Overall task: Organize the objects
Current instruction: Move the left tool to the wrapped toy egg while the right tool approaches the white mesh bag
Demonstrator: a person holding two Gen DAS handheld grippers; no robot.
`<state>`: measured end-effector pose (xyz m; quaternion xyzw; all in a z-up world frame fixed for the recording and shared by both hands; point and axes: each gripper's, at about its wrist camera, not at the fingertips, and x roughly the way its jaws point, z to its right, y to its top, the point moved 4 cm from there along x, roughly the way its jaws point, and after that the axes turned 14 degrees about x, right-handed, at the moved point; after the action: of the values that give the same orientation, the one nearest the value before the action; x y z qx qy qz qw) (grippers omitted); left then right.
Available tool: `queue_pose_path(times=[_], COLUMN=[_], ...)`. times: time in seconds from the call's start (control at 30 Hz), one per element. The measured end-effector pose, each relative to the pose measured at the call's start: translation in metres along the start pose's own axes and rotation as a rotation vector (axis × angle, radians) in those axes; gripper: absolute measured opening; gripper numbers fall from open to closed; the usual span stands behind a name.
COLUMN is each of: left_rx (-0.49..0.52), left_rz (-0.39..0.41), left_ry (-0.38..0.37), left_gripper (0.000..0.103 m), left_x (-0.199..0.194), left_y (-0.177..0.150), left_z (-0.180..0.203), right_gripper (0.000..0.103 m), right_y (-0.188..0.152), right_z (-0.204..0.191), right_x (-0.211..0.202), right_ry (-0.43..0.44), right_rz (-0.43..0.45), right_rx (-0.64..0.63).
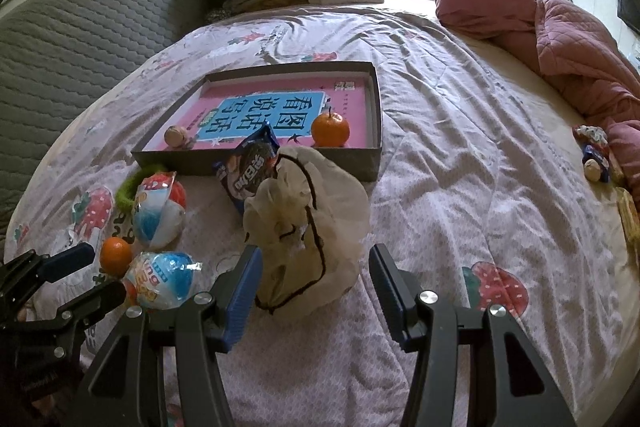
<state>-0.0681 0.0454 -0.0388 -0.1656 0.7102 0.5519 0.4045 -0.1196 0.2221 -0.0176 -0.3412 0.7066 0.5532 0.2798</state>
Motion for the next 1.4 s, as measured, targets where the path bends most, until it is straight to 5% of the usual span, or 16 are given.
queue_pose_path(times=[1.4], left_rx=[0.0], left_rz=[-0.047], left_ry=[-0.075], left_gripper=[0.061], left_x=[0.039], left_y=[-0.003], left_z=[0.016], right_gripper=[0.055], right_y=[-0.01], right_z=[0.011], right_x=[0.025], right_ry=[-0.014], right_rz=[-0.033], right_rx=[0.028])
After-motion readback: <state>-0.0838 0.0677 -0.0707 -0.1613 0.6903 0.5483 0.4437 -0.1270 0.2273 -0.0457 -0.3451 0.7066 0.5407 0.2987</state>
